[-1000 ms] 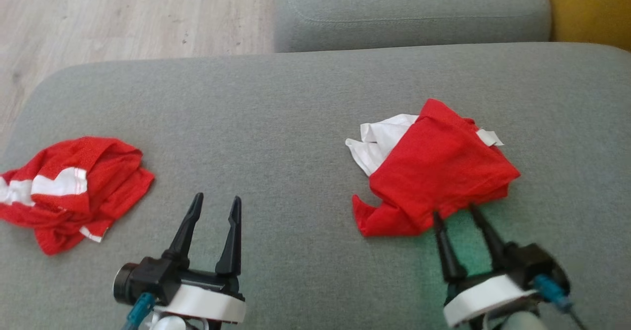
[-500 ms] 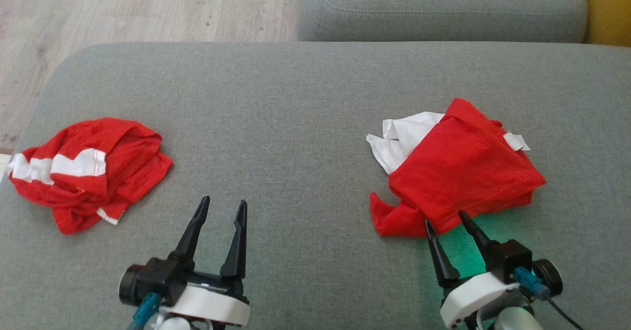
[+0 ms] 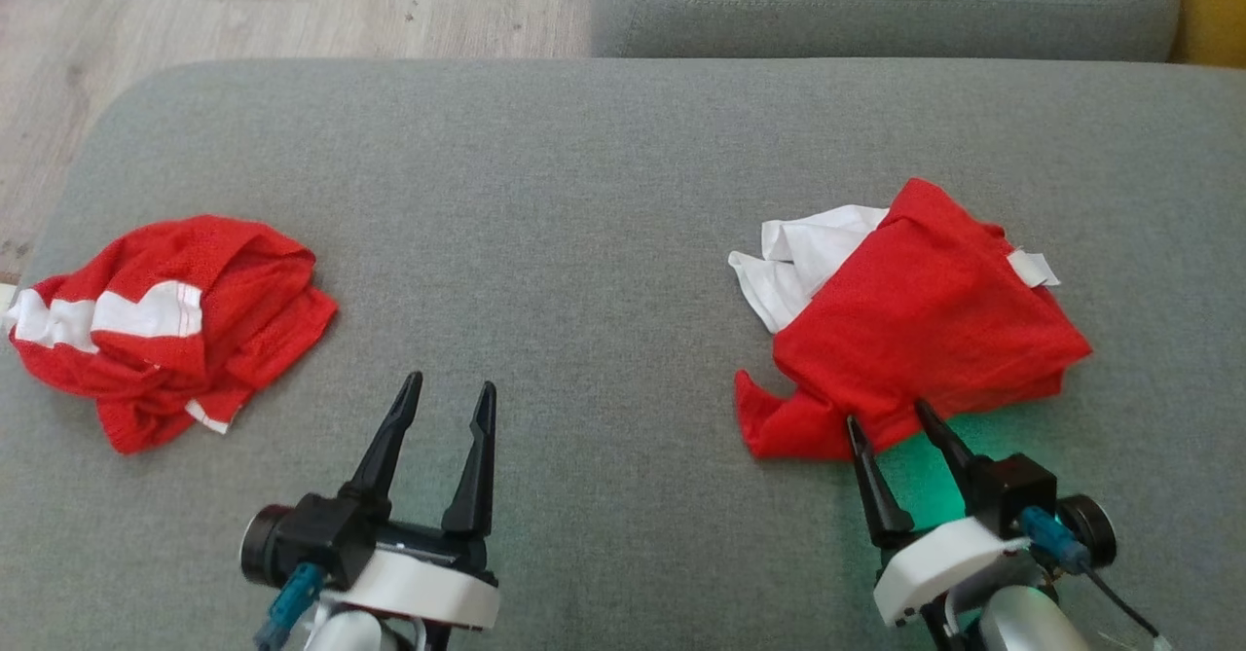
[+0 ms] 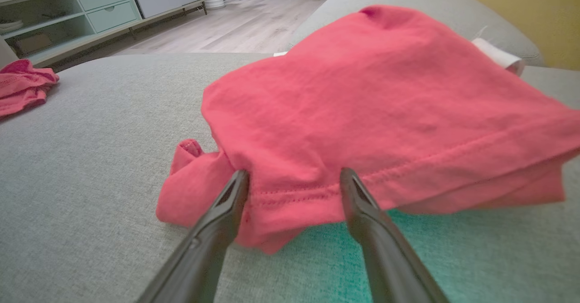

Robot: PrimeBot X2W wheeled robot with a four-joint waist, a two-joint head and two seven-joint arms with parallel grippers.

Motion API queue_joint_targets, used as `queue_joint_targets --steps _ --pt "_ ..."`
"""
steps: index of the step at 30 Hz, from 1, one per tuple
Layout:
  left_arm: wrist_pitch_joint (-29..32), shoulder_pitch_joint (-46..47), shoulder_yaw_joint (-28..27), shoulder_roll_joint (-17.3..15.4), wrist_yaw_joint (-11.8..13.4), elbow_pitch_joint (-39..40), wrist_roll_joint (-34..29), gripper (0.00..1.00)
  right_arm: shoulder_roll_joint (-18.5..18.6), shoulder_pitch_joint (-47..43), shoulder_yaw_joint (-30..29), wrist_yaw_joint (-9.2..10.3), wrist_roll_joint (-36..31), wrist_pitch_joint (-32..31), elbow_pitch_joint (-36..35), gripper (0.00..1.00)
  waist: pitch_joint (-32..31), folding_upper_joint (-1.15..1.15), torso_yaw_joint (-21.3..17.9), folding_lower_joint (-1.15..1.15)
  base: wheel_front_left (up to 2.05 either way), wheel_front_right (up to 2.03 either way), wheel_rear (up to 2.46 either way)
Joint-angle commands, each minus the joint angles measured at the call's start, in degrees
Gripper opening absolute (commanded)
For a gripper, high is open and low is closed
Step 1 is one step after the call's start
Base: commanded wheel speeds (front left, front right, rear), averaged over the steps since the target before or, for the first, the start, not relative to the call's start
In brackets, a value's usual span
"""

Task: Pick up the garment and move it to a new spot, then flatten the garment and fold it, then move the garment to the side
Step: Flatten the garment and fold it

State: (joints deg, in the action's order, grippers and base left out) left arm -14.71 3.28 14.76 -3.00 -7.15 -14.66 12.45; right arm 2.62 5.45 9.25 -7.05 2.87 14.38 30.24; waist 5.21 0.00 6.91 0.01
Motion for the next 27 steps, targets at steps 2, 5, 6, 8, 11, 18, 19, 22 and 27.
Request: queue_joint_targets --steps 2,5,6,8,11,18,19,22,27 --pt "-0.3 2.7 -1.4 0.1 -0.3 1.5 0.0 1.0 0.3 2.4 1.9 -0.44 -0.5 0.6 -0.8 0.31 0.4 0.0 0.0 -0.01 0.0 0.0 0.0" --pt "-0.3 3.0 -1.3 0.1 -0.3 1.4 0.2 1.0 0.3 2.9 2.1 -0.44 -0.8 0.6 -0.6 0.0 0.4 0.0 -0.1 -0.01 0.0 0.0 0.0" --pt "-0.3 3.1 -1.3 0.1 -0.2 1.4 0.4 1.0 0.3 3.0 2.2 -0.44 -0.8 0.6 -0.6 0.0 0.4 0.0 -0.1 -0.01 0.0 0.0 0.0" --pt "-0.3 3.1 -1.3 0.1 -0.1 1.3 0.5 1.0 0.3 3.0 2.2 -0.44 -0.9 0.6 -0.6 0.0 0.3 0.0 -0.2 -0.01 0.0 0.0 0.0" --pt "-0.3 3.0 -1.4 0.1 -0.1 1.1 0.7 1.0 0.3 3.1 2.1 -0.44 -0.9 0.6 -1.6 0.0 0.0 0.0 -0.4 -0.01 0.0 0.0 0.0" --pt "-0.3 2.8 -1.2 0.1 0.0 0.9 1.0 1.0 0.3 3.3 2.2 -0.44 0.8 0.6 -8.1 0.0 -1.1 0.0 -0.6 -0.01 0.0 0.0 0.0" --pt "-0.3 2.8 -1.1 0.1 0.0 0.9 1.1 1.0 0.3 3.6 2.3 -0.44 0.9 0.6 -9.4 0.0 -1.3 0.0 -0.5 -0.01 0.0 0.0 0.0" --pt "-0.3 2.6 -1.1 0.1 0.0 0.8 1.1 1.0 0.3 4.7 2.4 -0.44 2.3 0.6 -13.1 0.0 -1.9 0.0 -0.3 -0.01 0.0 0.0 0.0" --pt "-0.3 2.0 -0.9 0.1 0.2 0.8 1.7 1.0 0.3 9.9 3.5 -0.44 4.1 0.6 -17.8 0.0 -2.7 0.0 -0.1 -0.01 0.0 0.0 0.0"
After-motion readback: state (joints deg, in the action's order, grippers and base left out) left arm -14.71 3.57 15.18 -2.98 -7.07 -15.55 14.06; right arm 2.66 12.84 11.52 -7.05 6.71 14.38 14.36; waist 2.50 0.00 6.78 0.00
